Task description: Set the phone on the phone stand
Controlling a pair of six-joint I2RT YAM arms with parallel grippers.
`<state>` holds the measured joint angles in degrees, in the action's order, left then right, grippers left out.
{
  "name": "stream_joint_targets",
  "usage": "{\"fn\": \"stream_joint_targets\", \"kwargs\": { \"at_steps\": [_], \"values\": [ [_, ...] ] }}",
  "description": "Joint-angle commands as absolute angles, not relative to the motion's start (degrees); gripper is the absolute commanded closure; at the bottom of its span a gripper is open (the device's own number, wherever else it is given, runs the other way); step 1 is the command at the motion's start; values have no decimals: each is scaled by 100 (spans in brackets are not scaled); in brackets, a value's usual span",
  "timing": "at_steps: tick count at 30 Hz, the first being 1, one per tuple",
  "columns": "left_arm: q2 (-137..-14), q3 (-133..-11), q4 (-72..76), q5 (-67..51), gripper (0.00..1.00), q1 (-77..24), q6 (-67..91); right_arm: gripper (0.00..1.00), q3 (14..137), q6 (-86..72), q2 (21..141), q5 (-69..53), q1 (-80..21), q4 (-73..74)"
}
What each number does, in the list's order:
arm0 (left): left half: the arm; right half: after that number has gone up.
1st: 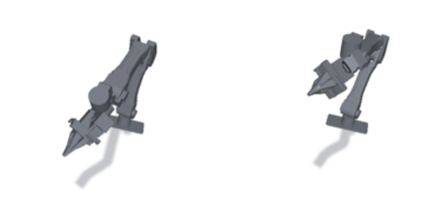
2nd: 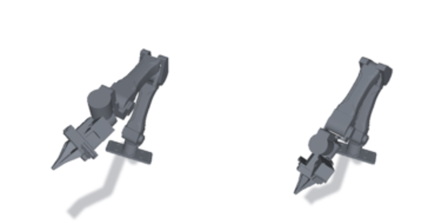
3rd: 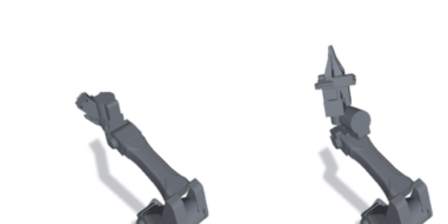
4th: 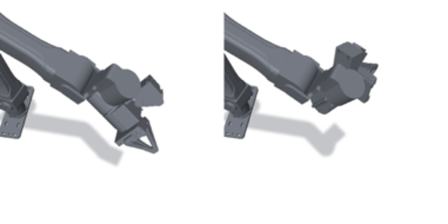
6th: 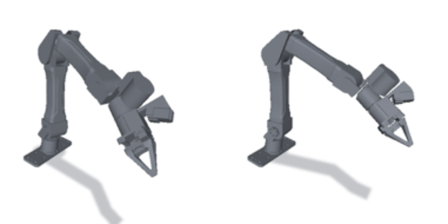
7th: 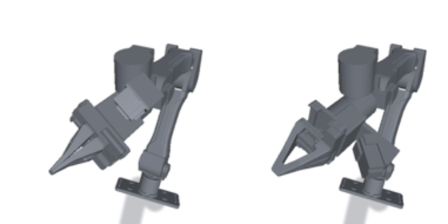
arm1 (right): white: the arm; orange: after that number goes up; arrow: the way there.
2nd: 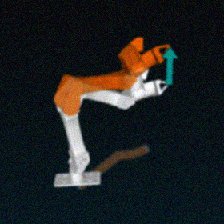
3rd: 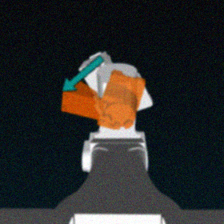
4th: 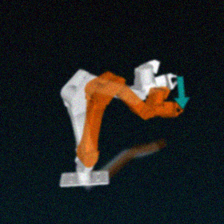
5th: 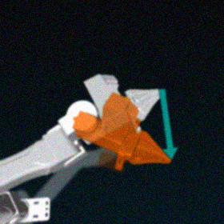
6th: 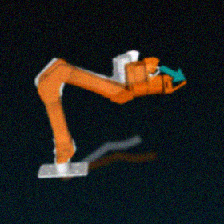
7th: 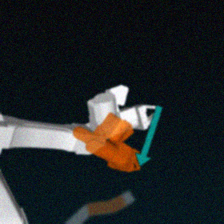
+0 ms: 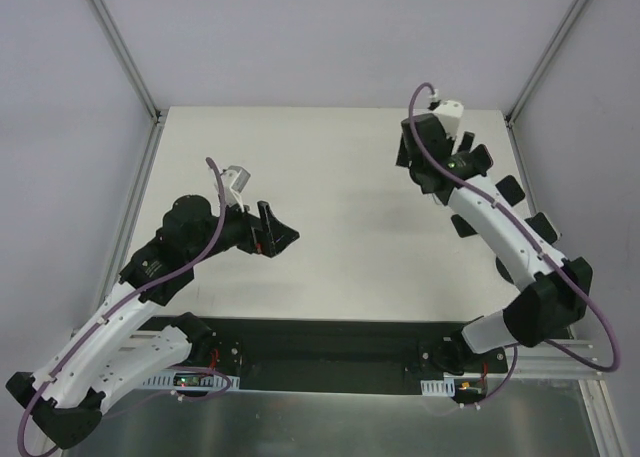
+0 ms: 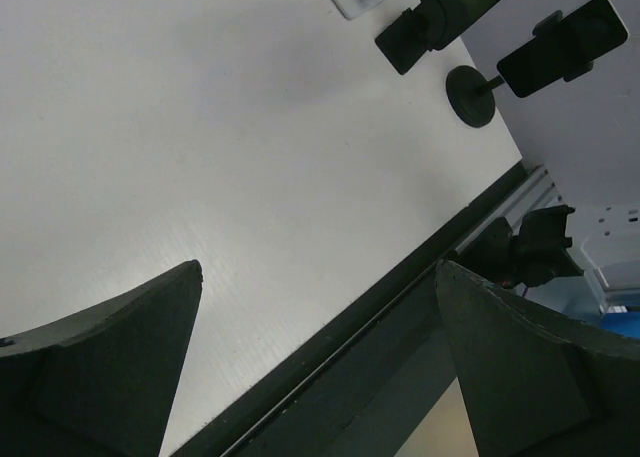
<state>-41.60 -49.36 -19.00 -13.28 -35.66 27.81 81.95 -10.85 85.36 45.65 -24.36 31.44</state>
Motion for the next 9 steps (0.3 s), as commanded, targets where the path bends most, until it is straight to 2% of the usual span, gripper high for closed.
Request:
{"fn": "stream_joint_targets", "kwargs": {
  "at_steps": [1,5,9],
  "values": [
    [-3781,-4948,-1969,-1485,1,-3586,3321,4,7439,378,7438,2797,-3496,3137],
    [-3455,-5272,-2039,-1556,1,-3586,3428,4,6917,18,5684,1963,-3920,3444],
    [-3296,-6140,-2057,-1451,1,-3586,3244,4,7688,-290,4563,1969,-3981,3954]
  ]
}}
